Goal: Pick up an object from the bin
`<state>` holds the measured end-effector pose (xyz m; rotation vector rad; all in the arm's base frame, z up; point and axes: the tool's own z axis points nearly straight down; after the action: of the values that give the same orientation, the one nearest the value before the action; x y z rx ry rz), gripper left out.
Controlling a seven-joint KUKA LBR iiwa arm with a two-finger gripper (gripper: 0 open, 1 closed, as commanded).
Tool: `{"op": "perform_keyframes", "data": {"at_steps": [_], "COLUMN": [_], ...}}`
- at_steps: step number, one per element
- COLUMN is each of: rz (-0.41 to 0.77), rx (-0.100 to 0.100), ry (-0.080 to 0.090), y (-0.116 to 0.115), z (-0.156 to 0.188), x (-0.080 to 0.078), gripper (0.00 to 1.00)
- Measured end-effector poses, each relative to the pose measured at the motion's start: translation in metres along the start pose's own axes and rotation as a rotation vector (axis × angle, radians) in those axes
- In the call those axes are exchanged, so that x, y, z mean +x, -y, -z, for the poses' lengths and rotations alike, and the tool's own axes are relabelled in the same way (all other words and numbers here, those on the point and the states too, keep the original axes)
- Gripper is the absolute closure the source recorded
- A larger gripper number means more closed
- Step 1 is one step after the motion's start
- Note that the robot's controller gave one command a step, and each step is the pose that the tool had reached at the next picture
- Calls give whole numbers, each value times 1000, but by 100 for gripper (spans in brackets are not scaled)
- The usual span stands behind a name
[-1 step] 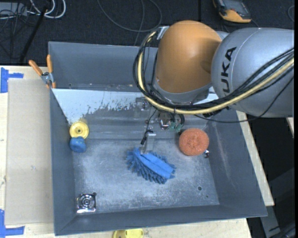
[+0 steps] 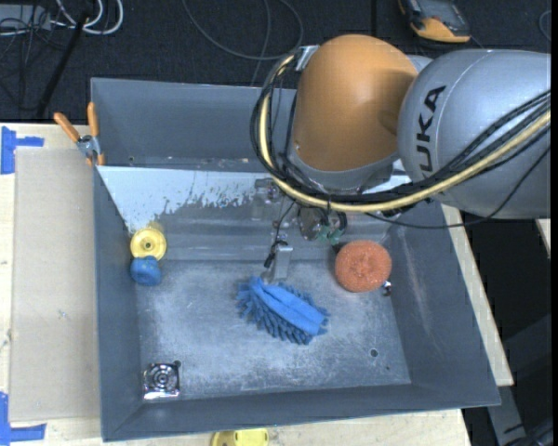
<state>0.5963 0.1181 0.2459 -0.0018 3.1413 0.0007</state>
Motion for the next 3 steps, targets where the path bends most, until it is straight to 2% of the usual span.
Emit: {"op": "perform_keyframes", "data": {"at_steps": [1, 2, 3], "rz": [11, -56, -58], "rx": [-2, 1, 1], "ry": [7, -5, -3], "y": [18, 31, 34], "z": [-40, -75, -136], "x": [20, 32, 77], "gripper": [0, 0, 100]}}
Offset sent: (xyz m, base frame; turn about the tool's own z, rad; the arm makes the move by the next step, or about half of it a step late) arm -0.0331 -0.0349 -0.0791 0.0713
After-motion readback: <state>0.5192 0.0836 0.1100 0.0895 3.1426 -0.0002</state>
